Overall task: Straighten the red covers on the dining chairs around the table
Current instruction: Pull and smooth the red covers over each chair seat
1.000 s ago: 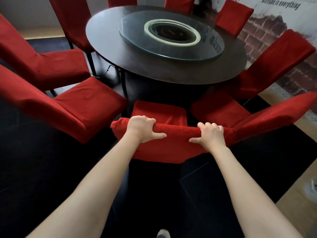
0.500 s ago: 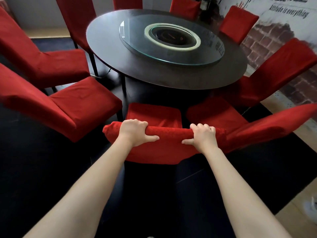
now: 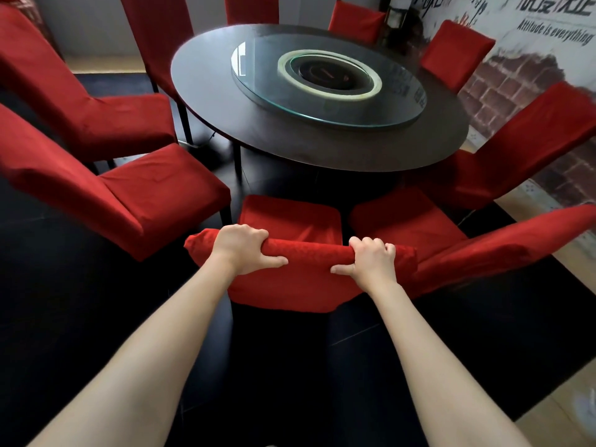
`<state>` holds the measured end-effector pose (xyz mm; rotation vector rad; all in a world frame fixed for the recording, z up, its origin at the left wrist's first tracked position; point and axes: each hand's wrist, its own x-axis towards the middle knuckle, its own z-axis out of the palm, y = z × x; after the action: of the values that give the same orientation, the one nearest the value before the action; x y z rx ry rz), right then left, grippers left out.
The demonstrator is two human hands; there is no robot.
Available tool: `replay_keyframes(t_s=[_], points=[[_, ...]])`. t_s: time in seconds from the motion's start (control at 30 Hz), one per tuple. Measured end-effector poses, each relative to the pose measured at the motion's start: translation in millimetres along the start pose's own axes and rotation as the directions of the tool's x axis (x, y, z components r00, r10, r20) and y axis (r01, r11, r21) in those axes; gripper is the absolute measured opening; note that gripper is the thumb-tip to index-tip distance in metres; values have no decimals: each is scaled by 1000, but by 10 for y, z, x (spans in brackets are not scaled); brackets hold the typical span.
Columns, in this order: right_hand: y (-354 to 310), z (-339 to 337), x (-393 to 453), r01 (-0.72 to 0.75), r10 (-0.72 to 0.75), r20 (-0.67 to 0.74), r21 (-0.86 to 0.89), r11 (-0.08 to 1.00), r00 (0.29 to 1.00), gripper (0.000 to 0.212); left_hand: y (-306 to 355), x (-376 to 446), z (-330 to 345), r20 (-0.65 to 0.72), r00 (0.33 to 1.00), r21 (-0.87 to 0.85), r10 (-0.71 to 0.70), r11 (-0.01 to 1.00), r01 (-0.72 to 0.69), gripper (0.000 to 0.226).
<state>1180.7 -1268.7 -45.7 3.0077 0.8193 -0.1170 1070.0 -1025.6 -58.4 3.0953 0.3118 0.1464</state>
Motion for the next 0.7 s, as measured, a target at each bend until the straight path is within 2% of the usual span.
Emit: replay_keyframes(t_s=[0.23, 0.4, 0.7], points=[[-53, 21, -171, 6, -6, -9, 69, 998, 1000, 62, -15, -93, -29, -3, 1000, 14, -3, 1000, 3, 66], [14, 0, -177, 36, -36, 3, 50, 998, 999, 63, 67, -189, -18, -11, 1000, -8, -26, 1000, 26, 67], [-34, 5, -181, 4, -3, -9, 43, 999, 1000, 63, 39, -175, -69, 12, 1000, 29, 0, 1000, -1, 69]])
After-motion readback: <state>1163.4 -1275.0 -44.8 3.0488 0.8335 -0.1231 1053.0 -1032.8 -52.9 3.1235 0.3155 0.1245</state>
